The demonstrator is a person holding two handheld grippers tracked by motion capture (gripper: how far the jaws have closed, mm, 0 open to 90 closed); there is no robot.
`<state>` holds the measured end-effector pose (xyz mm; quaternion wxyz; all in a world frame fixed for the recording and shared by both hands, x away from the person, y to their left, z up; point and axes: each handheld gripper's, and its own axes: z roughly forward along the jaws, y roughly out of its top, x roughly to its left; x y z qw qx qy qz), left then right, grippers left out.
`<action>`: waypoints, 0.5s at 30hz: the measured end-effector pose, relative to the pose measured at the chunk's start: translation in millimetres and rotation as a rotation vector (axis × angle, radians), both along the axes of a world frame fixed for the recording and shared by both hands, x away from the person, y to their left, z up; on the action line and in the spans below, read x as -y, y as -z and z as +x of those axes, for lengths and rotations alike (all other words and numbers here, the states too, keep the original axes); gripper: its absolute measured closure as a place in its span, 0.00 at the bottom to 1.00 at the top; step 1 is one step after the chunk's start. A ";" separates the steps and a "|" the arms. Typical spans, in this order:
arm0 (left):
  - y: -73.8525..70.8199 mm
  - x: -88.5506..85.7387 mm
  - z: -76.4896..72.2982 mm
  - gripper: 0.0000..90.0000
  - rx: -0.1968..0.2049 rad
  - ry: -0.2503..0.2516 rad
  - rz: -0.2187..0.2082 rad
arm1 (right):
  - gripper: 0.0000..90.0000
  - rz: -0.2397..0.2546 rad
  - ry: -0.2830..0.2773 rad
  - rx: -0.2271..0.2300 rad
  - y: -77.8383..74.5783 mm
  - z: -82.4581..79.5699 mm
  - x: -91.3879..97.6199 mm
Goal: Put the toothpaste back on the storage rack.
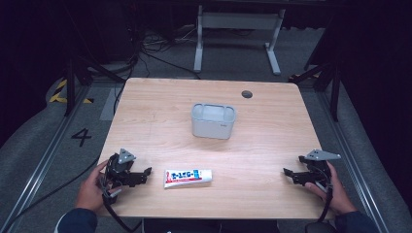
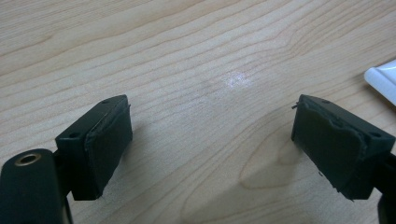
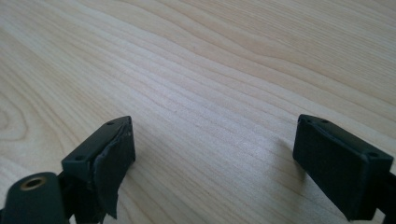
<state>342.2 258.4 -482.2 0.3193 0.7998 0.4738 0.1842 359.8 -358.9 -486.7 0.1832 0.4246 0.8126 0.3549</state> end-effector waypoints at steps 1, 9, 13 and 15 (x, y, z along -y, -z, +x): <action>-0.3 0.0 0.0 0.14 -0.002 -0.001 0.003 | 0.15 0.003 -0.012 -0.001 -0.1 0.3 0.9; -0.6 -1.9 2.5 0.13 -0.009 0.032 0.011 | 0.15 0.001 -0.045 -0.001 -0.1 2.5 2.6; -0.3 -2.6 3.1 0.13 -0.002 0.039 0.011 | 0.15 -0.001 -0.049 -0.003 -0.6 2.4 2.7; 0.0 -1.6 1.9 0.13 -0.008 0.027 0.002 | 0.16 -0.002 -0.055 -0.009 -1.2 2.8 2.6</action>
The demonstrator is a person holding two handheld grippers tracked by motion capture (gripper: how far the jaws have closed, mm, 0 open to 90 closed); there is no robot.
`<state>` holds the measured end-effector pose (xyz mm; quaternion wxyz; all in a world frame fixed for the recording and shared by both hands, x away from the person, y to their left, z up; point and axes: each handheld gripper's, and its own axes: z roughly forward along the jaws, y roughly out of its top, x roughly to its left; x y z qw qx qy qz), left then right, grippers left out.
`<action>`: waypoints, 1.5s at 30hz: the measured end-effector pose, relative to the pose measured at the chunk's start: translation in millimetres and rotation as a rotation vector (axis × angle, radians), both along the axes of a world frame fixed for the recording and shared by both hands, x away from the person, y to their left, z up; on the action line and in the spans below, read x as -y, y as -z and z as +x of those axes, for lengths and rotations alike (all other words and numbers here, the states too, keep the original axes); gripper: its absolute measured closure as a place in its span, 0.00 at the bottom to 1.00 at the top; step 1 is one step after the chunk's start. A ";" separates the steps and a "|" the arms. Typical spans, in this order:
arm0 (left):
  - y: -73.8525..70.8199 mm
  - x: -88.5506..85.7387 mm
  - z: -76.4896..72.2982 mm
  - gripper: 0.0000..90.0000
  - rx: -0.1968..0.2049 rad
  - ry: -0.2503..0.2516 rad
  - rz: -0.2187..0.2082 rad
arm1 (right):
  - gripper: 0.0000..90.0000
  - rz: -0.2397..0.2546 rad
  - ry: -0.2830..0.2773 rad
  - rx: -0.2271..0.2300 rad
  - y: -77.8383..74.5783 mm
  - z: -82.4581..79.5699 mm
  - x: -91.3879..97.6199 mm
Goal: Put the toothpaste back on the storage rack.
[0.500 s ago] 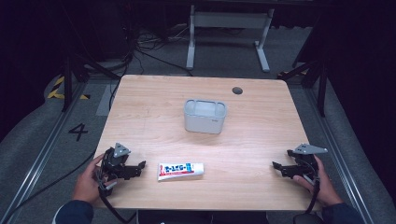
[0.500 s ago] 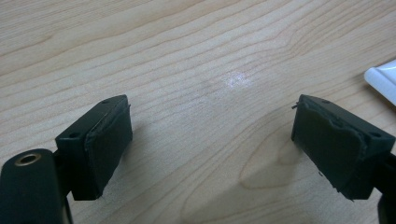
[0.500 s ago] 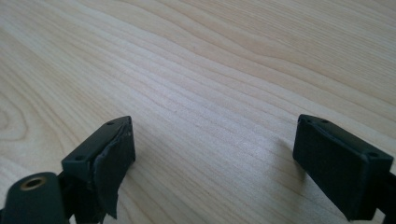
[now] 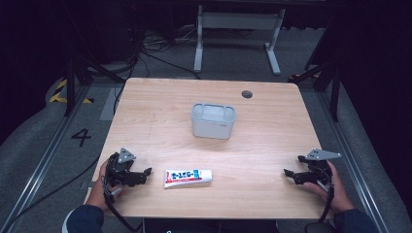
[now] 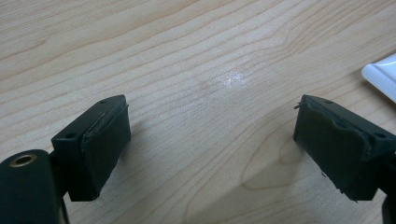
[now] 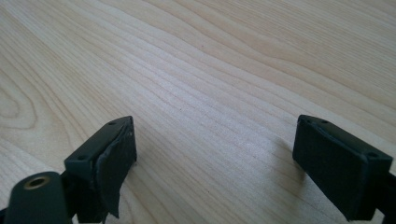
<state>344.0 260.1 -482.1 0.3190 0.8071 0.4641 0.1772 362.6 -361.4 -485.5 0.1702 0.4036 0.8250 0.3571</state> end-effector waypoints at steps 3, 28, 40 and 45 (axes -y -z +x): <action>-0.1 -0.2 -1.7 0.13 0.000 -0.005 -0.001 | 0.21 -0.004 -0.024 -0.006 -1.8 0.6 -1.9; 0.2 -7.8 -1.1 0.12 0.005 0.060 0.001 | 0.25 0.003 -0.294 0.070 -62.4 12.3 -74.6; -0.1 -8.3 -1.2 0.12 0.003 0.063 0.004 | 0.28 -0.027 -0.422 0.086 -76.1 17.8 -126.9; -0.1 -8.3 -1.1 0.12 0.003 0.063 0.003 | 0.29 -0.038 -0.479 0.082 -77.4 19.7 -147.6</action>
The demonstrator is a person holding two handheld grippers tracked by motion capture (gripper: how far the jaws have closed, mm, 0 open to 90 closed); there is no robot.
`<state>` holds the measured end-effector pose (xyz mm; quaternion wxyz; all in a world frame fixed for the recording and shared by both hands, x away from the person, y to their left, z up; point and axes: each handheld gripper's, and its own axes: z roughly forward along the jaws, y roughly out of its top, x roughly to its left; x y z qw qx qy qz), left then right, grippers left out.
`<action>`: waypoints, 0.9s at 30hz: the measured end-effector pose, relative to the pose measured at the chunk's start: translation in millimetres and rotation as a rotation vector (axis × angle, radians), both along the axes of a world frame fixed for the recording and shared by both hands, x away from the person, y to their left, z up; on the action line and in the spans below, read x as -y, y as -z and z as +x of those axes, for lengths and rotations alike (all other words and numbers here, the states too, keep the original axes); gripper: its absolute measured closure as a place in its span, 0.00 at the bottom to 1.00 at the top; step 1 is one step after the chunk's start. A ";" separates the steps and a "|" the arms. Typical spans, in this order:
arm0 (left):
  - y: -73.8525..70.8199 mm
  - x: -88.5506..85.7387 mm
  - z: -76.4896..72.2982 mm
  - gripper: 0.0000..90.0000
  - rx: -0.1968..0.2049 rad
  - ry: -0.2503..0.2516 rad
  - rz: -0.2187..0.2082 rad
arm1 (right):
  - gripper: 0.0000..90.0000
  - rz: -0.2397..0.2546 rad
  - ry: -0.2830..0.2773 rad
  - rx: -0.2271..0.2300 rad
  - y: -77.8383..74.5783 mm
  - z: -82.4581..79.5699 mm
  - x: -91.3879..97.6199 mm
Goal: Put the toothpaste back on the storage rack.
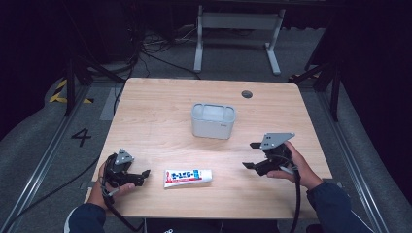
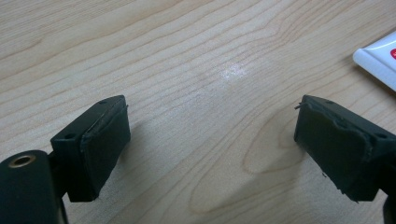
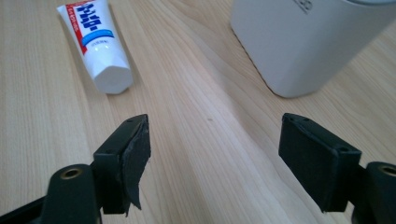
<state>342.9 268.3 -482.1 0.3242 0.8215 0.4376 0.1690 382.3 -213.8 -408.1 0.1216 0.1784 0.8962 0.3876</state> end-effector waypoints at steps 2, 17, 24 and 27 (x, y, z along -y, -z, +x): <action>0.0 0.0 0.0 0.12 -0.001 0.000 -0.001 | 0.29 -0.007 -0.026 -0.005 0.1 1.6 -10.3; 0.0 0.0 0.0 0.12 -0.001 0.000 -0.001 | 0.33 -0.037 -0.184 -0.017 2.3 7.4 -79.7; 0.0 0.0 0.0 0.12 -0.001 0.000 -0.001 | 0.34 -0.100 -0.257 -0.025 6.7 4.9 -108.4; 0.0 0.0 0.0 0.12 -0.001 0.001 -0.001 | 0.34 -0.127 -0.286 -0.031 8.2 3.9 -119.7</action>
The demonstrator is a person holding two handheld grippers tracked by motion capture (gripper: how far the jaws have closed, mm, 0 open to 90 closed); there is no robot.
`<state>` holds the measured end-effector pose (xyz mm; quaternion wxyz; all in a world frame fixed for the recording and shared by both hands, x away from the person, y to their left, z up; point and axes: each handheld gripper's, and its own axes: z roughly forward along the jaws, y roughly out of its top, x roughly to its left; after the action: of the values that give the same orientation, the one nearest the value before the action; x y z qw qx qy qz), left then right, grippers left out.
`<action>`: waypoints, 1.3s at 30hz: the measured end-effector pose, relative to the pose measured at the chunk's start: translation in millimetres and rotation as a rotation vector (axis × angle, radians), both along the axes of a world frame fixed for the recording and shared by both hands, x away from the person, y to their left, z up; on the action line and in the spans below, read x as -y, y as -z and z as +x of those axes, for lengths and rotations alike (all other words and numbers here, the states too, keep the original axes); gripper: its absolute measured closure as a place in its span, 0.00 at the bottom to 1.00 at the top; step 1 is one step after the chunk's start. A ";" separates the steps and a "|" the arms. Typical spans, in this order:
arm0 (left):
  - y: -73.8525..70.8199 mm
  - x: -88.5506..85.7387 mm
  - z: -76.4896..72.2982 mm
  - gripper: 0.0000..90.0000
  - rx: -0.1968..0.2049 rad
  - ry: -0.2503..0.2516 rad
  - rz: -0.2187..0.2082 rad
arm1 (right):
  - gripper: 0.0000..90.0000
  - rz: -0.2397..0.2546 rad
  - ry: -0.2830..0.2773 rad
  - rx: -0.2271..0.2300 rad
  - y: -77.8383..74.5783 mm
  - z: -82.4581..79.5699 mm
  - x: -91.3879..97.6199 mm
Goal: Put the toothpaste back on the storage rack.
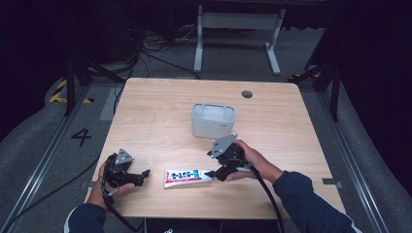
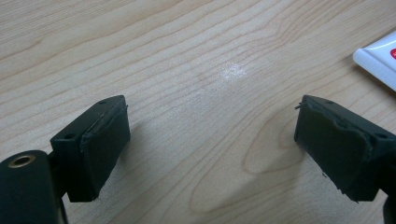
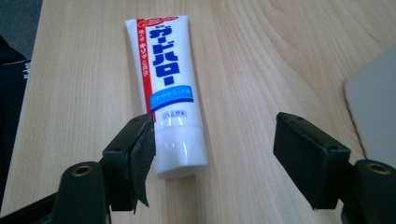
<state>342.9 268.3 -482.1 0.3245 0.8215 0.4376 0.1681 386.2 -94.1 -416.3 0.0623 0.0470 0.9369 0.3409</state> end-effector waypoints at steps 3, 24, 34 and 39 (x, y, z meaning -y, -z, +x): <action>0.0 0.0 0.0 0.12 0.000 0.000 0.000 | 0.33 -0.010 -0.028 -0.004 1.5 -1.9 -10.5; 0.0 0.0 -0.1 0.12 0.000 0.000 0.000 | 0.35 -0.147 -0.128 -0.009 15.2 -8.8 -64.7; -0.2 -0.1 -0.8 0.12 -0.005 0.000 0.001 | 0.37 -0.252 -0.145 -0.039 25.3 -6.8 -85.1; -0.2 -0.3 -0.7 0.12 -0.001 0.001 0.002 | 0.37 -0.318 -0.134 -0.044 33.1 -1.7 -91.3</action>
<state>342.3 268.6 -481.9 0.3236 0.8222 0.4372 0.1678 384.5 -2.8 -449.4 0.0256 -0.0186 0.9811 0.1908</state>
